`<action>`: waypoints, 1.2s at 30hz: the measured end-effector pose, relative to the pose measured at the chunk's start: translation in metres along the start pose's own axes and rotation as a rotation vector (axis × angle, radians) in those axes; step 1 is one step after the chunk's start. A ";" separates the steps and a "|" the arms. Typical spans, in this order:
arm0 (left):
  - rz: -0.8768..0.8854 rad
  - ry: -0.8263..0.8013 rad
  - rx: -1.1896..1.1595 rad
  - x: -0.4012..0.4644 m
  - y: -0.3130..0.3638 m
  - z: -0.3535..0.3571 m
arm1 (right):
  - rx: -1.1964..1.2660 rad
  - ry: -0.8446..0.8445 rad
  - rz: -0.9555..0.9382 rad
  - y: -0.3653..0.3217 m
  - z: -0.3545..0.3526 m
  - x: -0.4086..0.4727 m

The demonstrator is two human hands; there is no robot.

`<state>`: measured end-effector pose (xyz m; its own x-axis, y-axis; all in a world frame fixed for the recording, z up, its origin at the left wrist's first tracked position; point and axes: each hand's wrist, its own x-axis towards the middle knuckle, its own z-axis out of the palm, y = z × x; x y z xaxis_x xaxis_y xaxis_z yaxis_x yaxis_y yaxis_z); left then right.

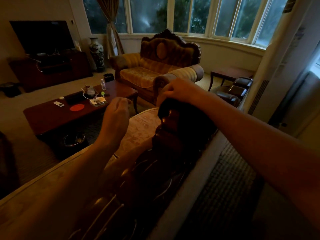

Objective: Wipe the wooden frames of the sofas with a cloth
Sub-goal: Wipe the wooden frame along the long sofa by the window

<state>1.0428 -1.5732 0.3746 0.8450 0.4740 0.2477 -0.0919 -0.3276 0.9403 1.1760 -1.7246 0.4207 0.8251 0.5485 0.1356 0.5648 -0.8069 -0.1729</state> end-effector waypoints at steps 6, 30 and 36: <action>0.014 -0.082 -0.048 -0.007 0.008 0.032 | 0.088 0.231 0.001 0.013 0.011 -0.070; 0.341 -0.221 0.519 -0.012 0.025 0.122 | 1.000 0.668 0.502 0.127 0.098 -0.075; 0.325 -0.235 0.482 -0.010 0.020 0.124 | 1.304 0.989 0.536 0.042 0.143 -0.123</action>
<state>1.0983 -1.6857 0.3617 0.9120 0.1141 0.3940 -0.1616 -0.7829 0.6008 1.1008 -1.7947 0.2571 0.8723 -0.4374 0.2186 0.3020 0.1304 -0.9443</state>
